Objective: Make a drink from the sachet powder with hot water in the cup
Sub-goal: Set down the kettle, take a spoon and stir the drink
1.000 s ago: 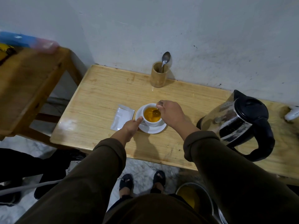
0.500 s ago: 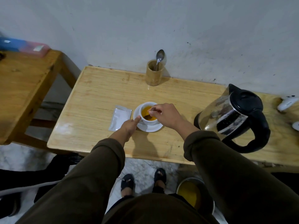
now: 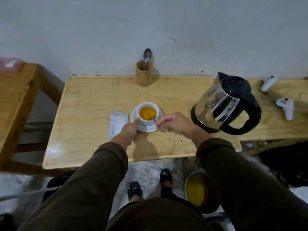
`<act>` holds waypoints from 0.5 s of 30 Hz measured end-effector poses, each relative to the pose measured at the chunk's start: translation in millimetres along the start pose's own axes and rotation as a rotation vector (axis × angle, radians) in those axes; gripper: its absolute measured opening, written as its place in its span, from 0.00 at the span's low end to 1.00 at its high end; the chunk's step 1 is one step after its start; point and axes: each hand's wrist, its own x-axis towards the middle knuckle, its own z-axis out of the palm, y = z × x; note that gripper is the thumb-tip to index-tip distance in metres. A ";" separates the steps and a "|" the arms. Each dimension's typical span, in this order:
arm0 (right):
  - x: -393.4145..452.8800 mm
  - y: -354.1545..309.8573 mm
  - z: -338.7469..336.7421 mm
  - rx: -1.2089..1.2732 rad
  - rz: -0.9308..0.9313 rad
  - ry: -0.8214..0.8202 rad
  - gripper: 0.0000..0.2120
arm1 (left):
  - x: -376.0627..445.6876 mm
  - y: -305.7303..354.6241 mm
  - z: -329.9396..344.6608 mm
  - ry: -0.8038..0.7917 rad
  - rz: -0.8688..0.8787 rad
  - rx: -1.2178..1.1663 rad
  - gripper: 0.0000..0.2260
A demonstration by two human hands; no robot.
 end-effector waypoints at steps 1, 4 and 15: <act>-2.3 2.5 1.5 0.020 0.023 0.010 0.08 | -7.1 3.5 0.6 0.002 -0.001 0.006 0.46; -7.4 11.7 5.9 0.102 0.079 0.035 0.09 | -18.5 9.5 2.1 0.000 0.008 0.028 0.38; -5.5 49.9 8.0 0.196 0.130 0.074 0.16 | -30.5 8.6 5.6 0.054 0.089 0.081 0.32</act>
